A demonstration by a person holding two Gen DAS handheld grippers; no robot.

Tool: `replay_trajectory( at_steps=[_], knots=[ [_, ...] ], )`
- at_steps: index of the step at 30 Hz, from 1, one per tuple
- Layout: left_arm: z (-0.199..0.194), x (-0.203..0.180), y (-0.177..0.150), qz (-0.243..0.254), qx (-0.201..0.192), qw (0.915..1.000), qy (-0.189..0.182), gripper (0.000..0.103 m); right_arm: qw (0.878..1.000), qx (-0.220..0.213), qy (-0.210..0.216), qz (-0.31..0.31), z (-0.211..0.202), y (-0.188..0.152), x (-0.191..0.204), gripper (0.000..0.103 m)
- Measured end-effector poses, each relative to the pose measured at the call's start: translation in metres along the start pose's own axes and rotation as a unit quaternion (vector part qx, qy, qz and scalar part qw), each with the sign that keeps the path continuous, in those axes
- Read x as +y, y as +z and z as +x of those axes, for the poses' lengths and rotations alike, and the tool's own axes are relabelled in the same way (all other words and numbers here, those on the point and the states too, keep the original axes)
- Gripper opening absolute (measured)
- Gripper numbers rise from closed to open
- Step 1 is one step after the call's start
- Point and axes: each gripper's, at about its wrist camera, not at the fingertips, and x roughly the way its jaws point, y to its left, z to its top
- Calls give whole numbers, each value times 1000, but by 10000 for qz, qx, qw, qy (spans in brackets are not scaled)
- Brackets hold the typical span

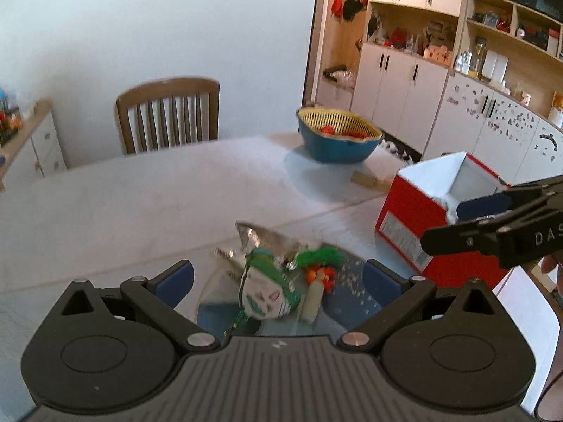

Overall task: Organize objects
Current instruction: 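Move both tools back over the remaining clutter on the mat, then grasp the green-and-white plush doll with the left tool while the right tool grasps the cream cylinder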

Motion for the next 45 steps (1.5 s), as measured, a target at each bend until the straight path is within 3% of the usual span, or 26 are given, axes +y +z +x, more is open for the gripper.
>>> replay_trajectory(
  at_steps=[7,15,27,29,34,38,39,45],
  knots=[
    [25,18,-12,72,134,9998,92,103,9994,310,-137,-23,40,0,4,93],
    [59,17,-30,692,230,9972,168,103,9964,777,-247,209,89,-6,11,89],
    [91,31,-32,421,334,9983,-219,101,9818,1497,-448,1080,142,-10,21,65],
    [97,36,-33,303,399,9984,-280,97,9795,1522,-445,1240,145,-10,20,63],
    [102,36,-36,212,475,9975,-479,70,9769,1557,-499,1379,149,-7,25,57],
    [103,36,-37,106,478,9973,-546,60,9739,1602,-464,1539,152,-5,28,52],
    [103,37,-37,45,484,9971,-590,53,9734,1607,-473,1560,152,-5,29,52],
    [100,43,-37,-190,478,9965,-665,44,9643,1694,-410,1996,156,-6,27,49]
  ],
)
